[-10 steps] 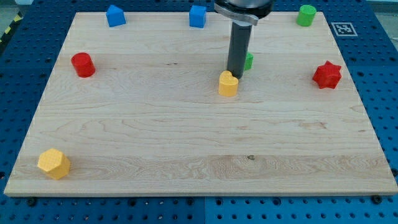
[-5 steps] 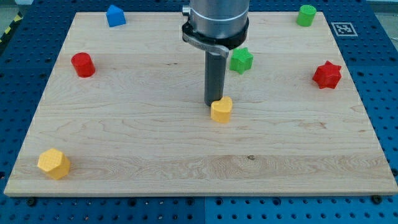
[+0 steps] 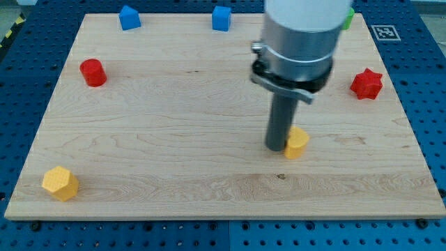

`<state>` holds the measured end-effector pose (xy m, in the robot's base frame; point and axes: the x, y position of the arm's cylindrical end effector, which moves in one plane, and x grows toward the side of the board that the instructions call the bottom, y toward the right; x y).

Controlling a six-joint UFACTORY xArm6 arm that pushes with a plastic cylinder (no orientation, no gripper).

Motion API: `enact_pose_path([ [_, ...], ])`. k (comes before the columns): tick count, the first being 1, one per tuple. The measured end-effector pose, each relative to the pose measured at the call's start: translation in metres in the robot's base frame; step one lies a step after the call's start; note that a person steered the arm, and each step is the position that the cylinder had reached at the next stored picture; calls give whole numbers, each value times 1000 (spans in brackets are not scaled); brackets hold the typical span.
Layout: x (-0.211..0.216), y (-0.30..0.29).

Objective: Push the yellow heart to the bottom right of the board

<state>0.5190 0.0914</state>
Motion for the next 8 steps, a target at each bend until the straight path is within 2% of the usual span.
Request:
enact_pose_path([
  [1,-2,51],
  [4,-21,115],
  [6,-19,126],
  [8,12,124],
])
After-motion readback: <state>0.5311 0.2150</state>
